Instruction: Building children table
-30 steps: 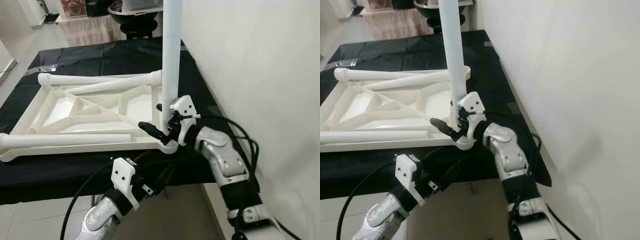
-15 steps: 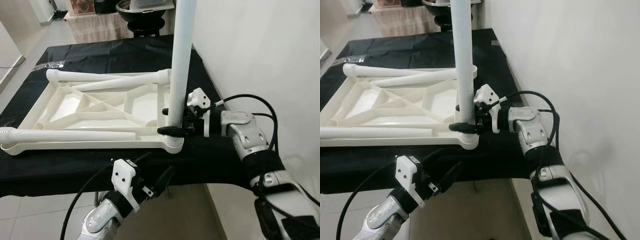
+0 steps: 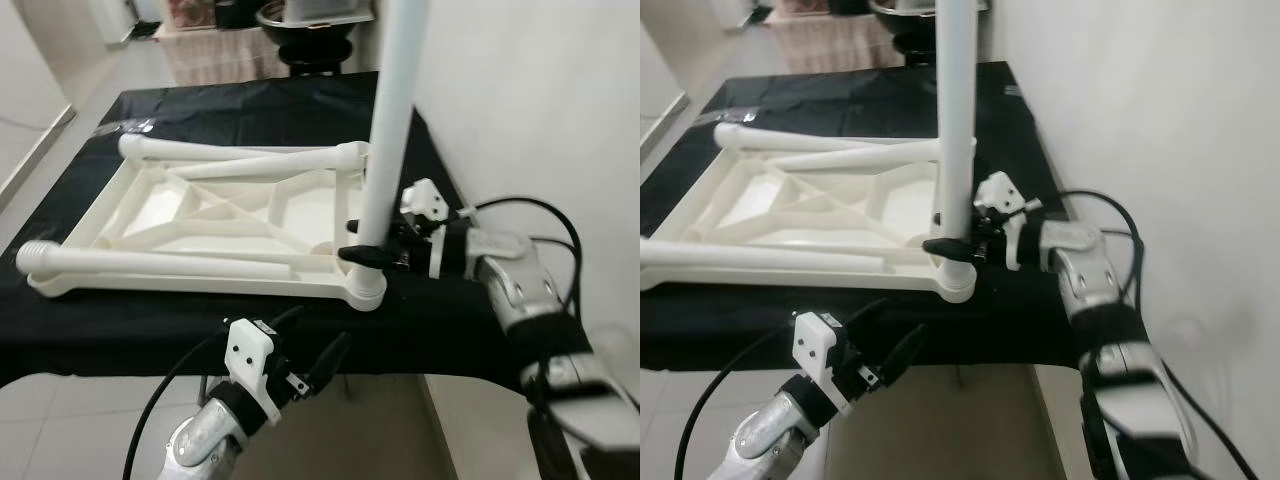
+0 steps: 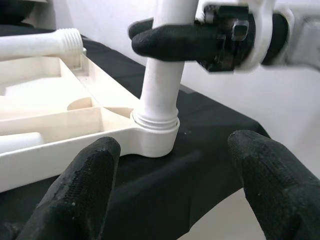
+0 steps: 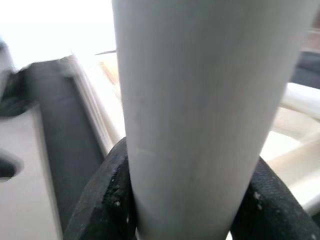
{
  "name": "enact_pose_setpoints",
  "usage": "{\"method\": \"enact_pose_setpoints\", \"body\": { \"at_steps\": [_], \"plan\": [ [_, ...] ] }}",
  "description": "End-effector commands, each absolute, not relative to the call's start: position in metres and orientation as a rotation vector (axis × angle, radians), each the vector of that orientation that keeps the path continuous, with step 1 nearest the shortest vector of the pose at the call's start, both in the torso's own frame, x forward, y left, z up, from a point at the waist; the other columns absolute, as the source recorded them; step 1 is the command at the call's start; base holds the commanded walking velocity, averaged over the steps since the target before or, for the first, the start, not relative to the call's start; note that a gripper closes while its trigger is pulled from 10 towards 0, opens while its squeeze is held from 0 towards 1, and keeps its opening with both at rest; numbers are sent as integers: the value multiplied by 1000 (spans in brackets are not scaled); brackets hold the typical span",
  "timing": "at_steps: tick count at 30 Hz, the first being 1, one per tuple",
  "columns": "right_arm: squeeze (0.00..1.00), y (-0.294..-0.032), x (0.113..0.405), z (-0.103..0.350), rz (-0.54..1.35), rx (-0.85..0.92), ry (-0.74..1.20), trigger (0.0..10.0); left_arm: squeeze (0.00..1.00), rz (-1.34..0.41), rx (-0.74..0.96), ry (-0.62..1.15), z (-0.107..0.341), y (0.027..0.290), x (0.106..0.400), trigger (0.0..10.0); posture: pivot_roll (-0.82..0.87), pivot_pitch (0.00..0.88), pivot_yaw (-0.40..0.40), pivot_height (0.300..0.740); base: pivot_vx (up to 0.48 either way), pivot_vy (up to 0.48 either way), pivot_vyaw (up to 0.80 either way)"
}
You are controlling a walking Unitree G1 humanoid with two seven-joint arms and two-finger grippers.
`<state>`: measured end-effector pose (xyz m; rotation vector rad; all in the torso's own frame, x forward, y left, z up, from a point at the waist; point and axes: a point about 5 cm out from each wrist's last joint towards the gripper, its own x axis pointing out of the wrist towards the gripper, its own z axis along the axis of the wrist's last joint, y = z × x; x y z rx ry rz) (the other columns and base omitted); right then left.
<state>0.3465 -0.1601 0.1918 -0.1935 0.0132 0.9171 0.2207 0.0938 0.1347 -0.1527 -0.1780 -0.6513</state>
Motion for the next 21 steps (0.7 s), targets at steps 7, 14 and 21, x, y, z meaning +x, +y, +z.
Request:
{"method": "enact_pose_setpoints", "body": {
  "at_steps": [7,14,21],
  "plan": [
    [0,-153,279,104,360,-39,338,0,0,-657,-139,-179,135,98,218,10000,51,168,26,740,0,0,0],
    [0,-128,321,136,475,-42,189,10000,0,-666,-146,-177,133,95,222,10000,58,142,23,740,0,0,0],
    [1000,-131,344,182,645,-38,23,10000,0,-659,-144,-180,134,96,223,10000,70,142,22,740,0,0,0]
  ]
}}
